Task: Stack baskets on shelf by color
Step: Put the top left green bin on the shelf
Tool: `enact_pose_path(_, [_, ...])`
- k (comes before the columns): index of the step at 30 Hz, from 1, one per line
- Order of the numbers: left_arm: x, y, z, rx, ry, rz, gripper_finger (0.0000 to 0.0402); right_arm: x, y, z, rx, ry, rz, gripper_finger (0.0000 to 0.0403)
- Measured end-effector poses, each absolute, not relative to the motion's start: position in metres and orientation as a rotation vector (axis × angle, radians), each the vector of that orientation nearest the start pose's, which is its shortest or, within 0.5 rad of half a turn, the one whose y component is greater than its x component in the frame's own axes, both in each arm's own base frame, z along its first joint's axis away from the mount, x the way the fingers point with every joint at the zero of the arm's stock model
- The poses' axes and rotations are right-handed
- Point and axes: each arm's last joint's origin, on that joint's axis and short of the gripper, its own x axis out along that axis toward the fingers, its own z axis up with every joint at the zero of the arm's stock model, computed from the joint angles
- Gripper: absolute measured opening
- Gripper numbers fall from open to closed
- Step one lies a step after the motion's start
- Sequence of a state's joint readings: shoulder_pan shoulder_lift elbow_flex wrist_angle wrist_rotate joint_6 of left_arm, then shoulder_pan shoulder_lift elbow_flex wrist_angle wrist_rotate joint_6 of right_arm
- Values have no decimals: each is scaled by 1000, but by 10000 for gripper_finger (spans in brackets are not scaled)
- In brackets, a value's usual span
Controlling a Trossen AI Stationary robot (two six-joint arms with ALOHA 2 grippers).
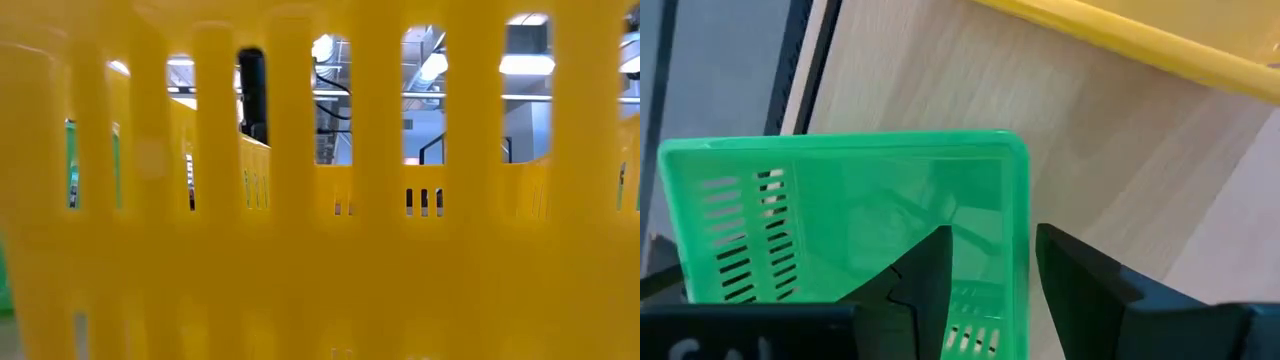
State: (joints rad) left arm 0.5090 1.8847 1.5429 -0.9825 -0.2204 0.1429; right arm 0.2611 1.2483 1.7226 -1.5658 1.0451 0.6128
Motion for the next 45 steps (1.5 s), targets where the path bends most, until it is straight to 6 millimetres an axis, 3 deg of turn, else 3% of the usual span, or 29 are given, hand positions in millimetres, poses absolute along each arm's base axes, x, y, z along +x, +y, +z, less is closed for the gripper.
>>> enact_pose_path(10, [323, 188, 233, -142, 1371, 453, 130, 166, 18, 446, -132, 621, -917, 1])
enact_pose_path(13, [320, 187, 232, -149, 1402, 447, 100, 166, 20, 446, -135, 620, -909, 1])
enact_pose_path(17, [319, 186, 227, -168, 1441, 454, 24, 165, 24, 446, -136, 615, -888, 1])
enact_pose_path(19, [320, 186, 227, -182, 1431, 464, 9, 165, 26, 446, -134, 610, -879, 1])
enact_pose_path(27, [330, 175, 231, -180, 1399, 428, 2, 164, 29, 446, -128, 603, -866, 1])
enact_pose_path(38, [346, 138, 236, -37, 1424, 245, 0, 164, 29, 446, -127, 601, -867, 1])
enact_pose_path(45, [345, 135, 236, -19, 1446, 235, 0, 164, 29, 446, -127, 601, -867, 1])
